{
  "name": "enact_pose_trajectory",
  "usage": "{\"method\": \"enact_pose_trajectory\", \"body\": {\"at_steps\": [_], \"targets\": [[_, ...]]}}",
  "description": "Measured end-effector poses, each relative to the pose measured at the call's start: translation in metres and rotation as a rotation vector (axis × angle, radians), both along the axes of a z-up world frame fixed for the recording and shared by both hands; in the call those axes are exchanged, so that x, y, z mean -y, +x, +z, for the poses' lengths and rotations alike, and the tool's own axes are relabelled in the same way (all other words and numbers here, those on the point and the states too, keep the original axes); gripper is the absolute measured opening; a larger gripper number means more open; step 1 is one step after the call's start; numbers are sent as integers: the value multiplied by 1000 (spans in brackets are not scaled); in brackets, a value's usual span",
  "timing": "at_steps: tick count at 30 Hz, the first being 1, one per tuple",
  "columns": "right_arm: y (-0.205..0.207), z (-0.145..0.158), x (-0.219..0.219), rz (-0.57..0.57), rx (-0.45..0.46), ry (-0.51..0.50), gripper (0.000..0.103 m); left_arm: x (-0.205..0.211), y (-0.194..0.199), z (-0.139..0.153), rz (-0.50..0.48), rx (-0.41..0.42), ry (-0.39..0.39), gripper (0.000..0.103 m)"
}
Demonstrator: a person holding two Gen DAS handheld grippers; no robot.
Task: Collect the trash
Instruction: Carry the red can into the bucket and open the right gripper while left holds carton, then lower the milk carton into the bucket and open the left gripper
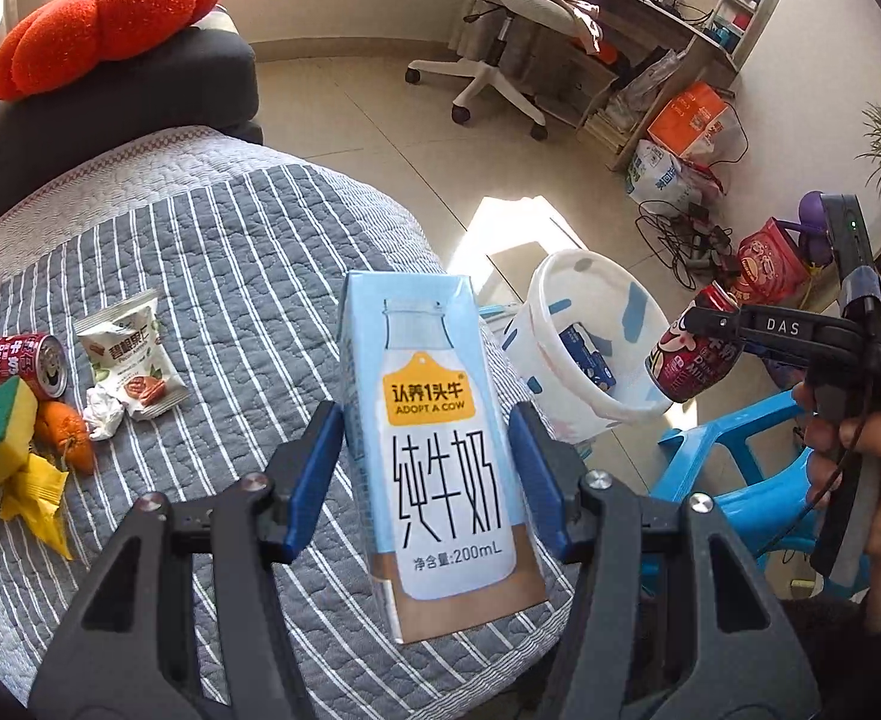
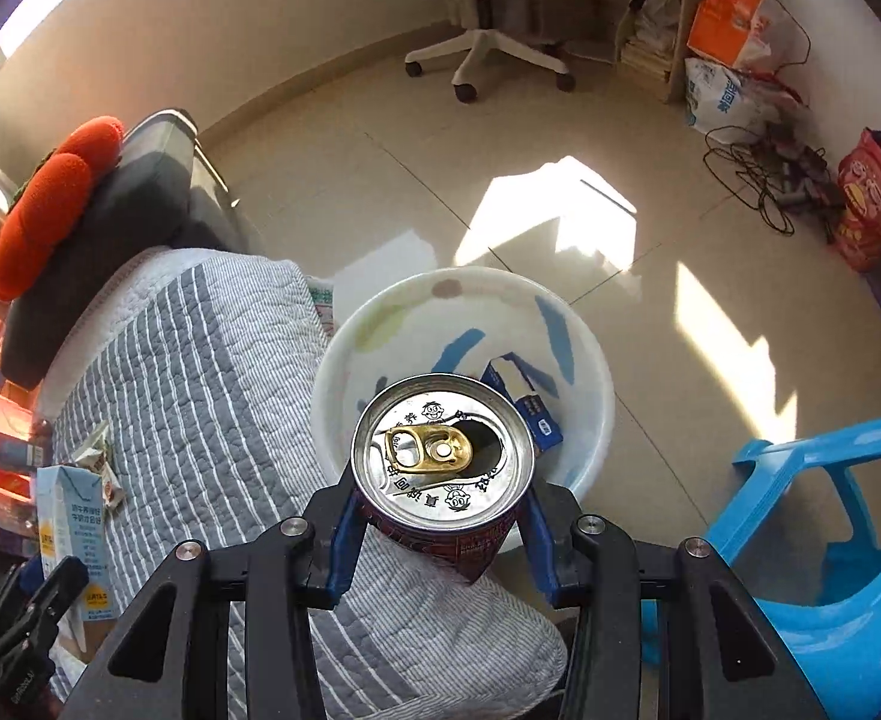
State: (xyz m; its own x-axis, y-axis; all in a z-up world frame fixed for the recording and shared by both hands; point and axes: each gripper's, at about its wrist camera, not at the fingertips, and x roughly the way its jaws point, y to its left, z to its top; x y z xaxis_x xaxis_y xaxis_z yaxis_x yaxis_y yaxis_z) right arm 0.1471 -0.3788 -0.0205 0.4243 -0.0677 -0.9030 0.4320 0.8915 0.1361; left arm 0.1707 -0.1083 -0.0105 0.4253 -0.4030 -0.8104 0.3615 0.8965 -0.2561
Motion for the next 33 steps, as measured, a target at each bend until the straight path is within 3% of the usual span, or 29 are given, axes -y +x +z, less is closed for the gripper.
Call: {"method": "enact_pose_trajectory", "body": {"at_steps": [5,7,9,18,23,30,33], "targets": [[0,-1,18,-50,40,34,47,20,1,-1,-32,8,-9,59],[0,-4,19,-49,40,43,53,28,2,-2,-45,8,-10,59],[-2,-1,21,-46,38,17,60,38,4,-2,-60,4,-14,59],[-38,23,39,-69,68,-59,68,87,19,-4,-138,-2,-1,59],[-54,25,54,-93,54,-93,71,131,25,-11,-196,-6,13,59],[-68,23,83,-157,46,-67,72,169,35,-16,-226,2,-6,60],[-71,23,86,-156,43,-72,73,167,39,-15,-187,-6,-17,91]]}}
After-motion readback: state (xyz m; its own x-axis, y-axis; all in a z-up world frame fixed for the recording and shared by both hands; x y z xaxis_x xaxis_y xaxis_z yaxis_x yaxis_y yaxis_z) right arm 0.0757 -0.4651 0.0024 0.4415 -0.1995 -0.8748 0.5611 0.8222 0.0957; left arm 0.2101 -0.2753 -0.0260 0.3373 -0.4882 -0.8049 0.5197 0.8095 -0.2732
